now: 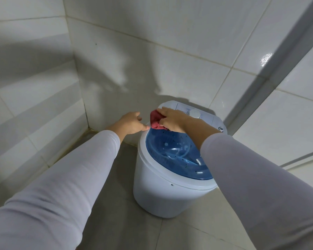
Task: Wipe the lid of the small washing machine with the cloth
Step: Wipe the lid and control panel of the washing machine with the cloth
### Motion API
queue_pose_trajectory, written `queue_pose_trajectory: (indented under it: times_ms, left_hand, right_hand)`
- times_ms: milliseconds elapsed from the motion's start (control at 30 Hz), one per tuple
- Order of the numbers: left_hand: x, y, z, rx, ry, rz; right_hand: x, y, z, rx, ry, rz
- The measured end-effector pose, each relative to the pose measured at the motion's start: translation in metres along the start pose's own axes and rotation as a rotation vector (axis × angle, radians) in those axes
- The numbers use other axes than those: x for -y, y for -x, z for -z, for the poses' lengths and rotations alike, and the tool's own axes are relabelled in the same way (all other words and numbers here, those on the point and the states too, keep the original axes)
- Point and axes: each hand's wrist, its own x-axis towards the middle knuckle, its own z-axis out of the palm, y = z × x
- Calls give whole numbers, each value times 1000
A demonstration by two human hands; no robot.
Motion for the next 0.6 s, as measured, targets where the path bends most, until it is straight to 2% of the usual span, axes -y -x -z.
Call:
queue_pose_trajectory:
  times_ms: [333, 600]
  left_hand:
    - [0, 1, -2, -31, -65, -20]
    - [0, 4, -6, -80, -111, -23]
  right_hand:
    - [-14, -11, -21, -73, 193, 26]
    - [-20, 3, -17, -64, 286, 22]
